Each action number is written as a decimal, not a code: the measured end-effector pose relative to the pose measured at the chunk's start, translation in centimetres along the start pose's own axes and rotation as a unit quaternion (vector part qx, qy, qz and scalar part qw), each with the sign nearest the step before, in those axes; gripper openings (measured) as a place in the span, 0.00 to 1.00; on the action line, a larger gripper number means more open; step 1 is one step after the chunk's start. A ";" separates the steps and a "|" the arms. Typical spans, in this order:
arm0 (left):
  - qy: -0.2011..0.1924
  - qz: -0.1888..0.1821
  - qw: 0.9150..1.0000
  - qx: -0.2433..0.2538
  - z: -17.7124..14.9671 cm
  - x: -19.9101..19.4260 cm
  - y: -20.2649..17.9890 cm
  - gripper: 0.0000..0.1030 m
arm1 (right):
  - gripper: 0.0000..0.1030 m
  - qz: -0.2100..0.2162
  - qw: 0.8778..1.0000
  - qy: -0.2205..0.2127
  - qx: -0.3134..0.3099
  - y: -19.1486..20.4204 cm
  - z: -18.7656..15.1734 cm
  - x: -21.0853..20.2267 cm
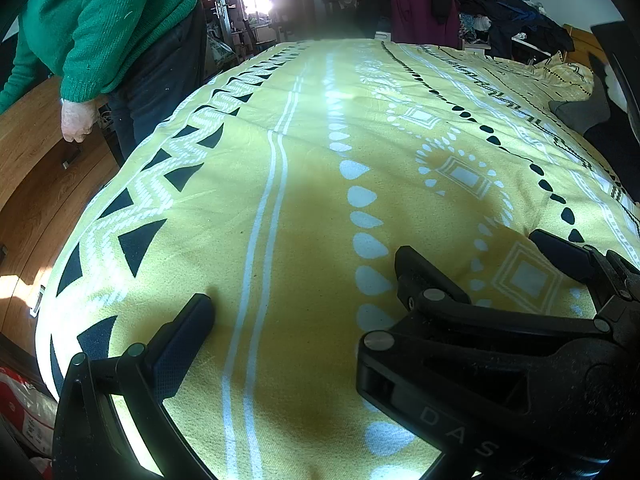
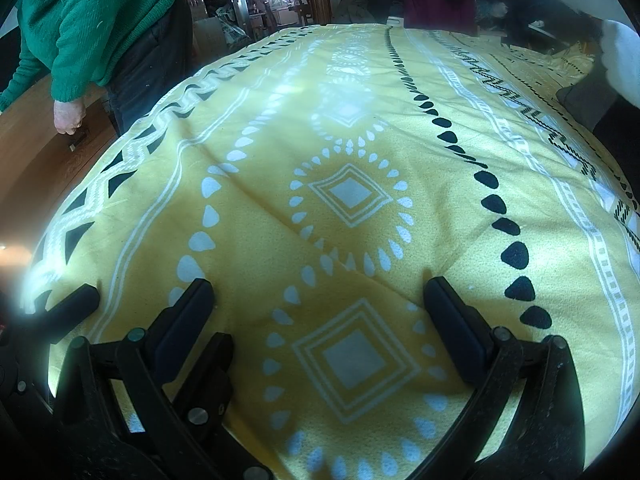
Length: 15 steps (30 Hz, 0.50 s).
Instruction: Fold small clothes
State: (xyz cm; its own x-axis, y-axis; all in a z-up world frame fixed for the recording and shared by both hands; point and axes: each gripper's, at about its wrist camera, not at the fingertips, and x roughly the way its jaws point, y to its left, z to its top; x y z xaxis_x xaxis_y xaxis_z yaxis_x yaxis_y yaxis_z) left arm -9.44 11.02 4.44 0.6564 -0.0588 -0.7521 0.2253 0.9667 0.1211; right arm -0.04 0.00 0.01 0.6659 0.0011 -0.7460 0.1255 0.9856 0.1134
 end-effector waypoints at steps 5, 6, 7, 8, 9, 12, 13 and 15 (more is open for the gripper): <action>0.000 0.000 1.000 0.000 0.0 0.0 0.0 1.00 | 1.00 0.000 1.000 0.000 0.000 0.0 0.0 0.0; 0.000 0.000 1.000 0.000 0.0 0.0 0.0 1.00 | 1.00 0.000 1.000 0.000 0.000 0.0 0.0 0.0; 0.000 0.000 1.000 0.000 0.0 0.0 0.0 1.00 | 1.00 0.000 1.000 0.000 0.000 0.0 0.0 -0.1; 0.000 0.000 1.000 0.000 0.0 -0.1 0.0 1.00 | 1.00 0.000 1.000 0.000 0.000 0.0 0.0 0.0; 0.000 0.000 1.000 0.000 0.0 -0.1 0.0 1.00 | 1.00 0.000 1.000 0.000 0.000 0.0 0.0 -0.1; 0.000 0.000 1.000 0.000 0.0 -0.1 0.0 1.00 | 1.00 0.000 1.000 0.000 0.000 0.1 0.0 -0.1; 0.000 0.000 1.000 0.000 0.0 0.0 0.0 1.00 | 1.00 0.000 1.000 0.000 0.000 0.1 0.0 -0.1; 0.000 0.000 1.000 0.000 0.0 0.0 0.0 1.00 | 1.00 0.000 1.000 0.001 0.000 0.1 0.0 -0.1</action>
